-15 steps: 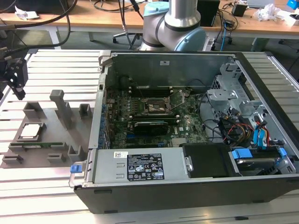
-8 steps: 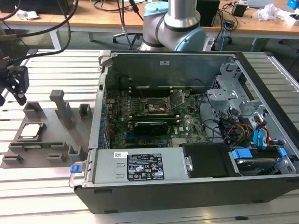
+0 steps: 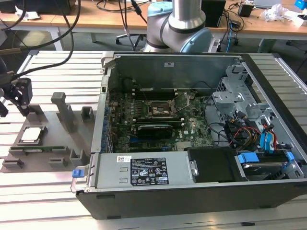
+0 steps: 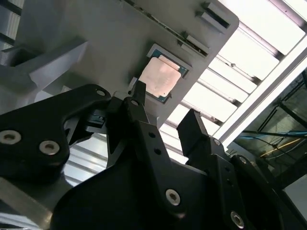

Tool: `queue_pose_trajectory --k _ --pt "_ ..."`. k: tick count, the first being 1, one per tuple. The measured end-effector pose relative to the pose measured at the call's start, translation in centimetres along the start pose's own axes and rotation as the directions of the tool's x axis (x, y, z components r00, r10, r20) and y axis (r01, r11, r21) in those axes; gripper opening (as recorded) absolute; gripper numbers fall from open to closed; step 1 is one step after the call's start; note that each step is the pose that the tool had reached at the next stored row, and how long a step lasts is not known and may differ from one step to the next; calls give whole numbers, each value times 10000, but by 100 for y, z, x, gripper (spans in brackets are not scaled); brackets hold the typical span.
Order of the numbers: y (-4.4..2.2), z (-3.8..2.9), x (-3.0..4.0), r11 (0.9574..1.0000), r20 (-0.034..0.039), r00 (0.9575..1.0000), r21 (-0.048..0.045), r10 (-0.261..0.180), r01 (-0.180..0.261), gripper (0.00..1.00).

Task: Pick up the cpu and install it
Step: 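Pick up the cpu and move it towards the insertion slot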

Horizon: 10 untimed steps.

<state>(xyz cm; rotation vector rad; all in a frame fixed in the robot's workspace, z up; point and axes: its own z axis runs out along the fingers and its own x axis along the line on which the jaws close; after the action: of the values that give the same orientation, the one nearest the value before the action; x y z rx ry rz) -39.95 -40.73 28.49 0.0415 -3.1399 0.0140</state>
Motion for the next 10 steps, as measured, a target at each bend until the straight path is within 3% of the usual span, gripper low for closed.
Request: queue_pose_trajectory --k 2,10 --pt "1 89 0 10000 -1 10000 0 -1 1 54" --pt "20 251 0 10000 0 10000 0 0 0 54"
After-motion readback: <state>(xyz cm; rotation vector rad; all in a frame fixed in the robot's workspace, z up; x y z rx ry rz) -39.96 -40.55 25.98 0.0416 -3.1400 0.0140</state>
